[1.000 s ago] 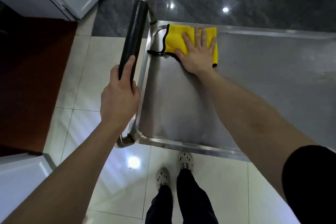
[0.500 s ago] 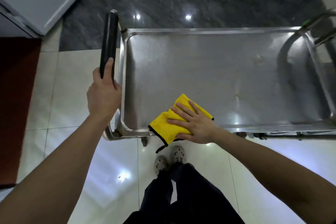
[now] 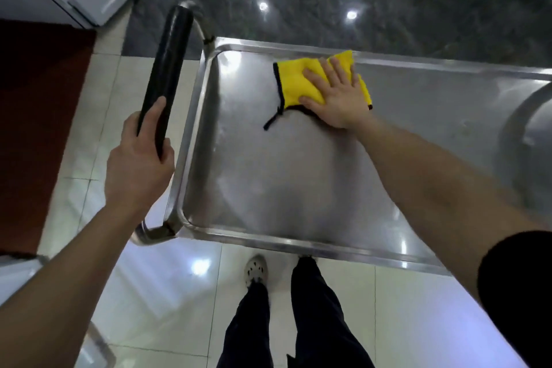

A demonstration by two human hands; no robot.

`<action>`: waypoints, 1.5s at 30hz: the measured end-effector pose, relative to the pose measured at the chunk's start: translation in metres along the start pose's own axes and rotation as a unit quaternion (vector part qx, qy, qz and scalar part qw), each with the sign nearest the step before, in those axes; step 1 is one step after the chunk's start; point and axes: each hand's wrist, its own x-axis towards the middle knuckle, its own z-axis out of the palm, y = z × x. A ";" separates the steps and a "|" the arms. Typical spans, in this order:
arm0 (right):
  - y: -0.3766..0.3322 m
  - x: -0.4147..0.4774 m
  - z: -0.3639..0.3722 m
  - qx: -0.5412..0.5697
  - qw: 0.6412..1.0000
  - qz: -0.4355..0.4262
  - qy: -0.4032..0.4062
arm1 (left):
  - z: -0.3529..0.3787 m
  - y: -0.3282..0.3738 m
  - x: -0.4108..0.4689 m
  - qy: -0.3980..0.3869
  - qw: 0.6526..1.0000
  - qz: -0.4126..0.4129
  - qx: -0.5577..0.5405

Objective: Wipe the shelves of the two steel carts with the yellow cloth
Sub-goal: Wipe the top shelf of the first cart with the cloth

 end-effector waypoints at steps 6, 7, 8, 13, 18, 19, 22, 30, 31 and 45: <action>-0.056 -0.049 0.052 -0.007 0.993 -0.051 0.104 | 0.003 -0.002 0.004 -0.003 1.000 -0.016 0.024; -0.060 -0.081 0.066 -0.010 0.983 -0.150 0.104 | 0.002 -0.002 0.003 -0.005 1.000 -0.017 0.025; -0.059 -0.112 0.078 -0.017 0.964 -0.251 0.084 | 0.001 -0.001 0.003 -0.007 0.999 -0.019 0.025; -0.001 -0.130 0.065 -0.068 0.851 -0.519 -0.036 | -0.001 0.001 0.002 -0.011 0.999 -0.030 0.021; 0.051 -0.013 0.001 -0.018 0.997 -0.080 0.008 | 0.002 -0.001 0.009 -0.002 0.999 -0.013 0.037; 0.050 0.001 -0.003 0.012 1.000 0.007 0.008 | 0.002 -0.001 0.010 -0.001 0.999 -0.010 0.039; 0.022 0.004 0.010 0.008 0.994 0.102 0.045 | 0.002 0.000 0.013 -0.001 0.999 -0.006 0.040; -0.045 -0.224 0.091 -0.023 0.991 -0.111 0.075 | 0.003 -0.004 0.019 0.007 0.999 0.000 0.039; -0.042 -0.247 0.096 -0.031 0.989 -0.132 0.061 | 0.004 -0.004 0.019 0.011 0.999 0.008 0.045; 0.012 -0.319 0.077 -0.081 0.995 -0.063 0.014 | 0.057 0.151 -0.026 -0.213 0.951 0.201 0.094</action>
